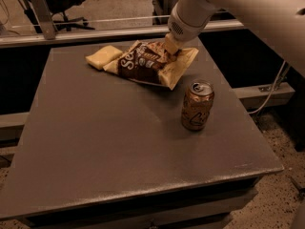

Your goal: Move brown chip bag near sponge

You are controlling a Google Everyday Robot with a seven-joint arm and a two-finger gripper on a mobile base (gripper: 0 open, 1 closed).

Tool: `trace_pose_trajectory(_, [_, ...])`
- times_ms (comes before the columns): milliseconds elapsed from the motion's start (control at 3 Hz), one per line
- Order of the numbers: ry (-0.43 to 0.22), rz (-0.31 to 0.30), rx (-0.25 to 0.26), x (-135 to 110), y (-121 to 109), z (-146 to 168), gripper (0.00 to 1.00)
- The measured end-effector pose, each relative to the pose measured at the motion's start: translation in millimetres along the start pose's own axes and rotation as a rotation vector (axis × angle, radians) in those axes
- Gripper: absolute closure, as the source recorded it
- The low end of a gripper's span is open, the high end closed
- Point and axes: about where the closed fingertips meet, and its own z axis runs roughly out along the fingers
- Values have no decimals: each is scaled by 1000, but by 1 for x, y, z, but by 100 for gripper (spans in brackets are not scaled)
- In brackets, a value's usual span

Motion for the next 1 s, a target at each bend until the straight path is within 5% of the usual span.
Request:
trace_pose_trajectory(333, [21, -7, 23, 1, -16, 6, 100])
trace_pose_trajectory(1000, [-28, -35, -41, -7, -14, 17, 58])
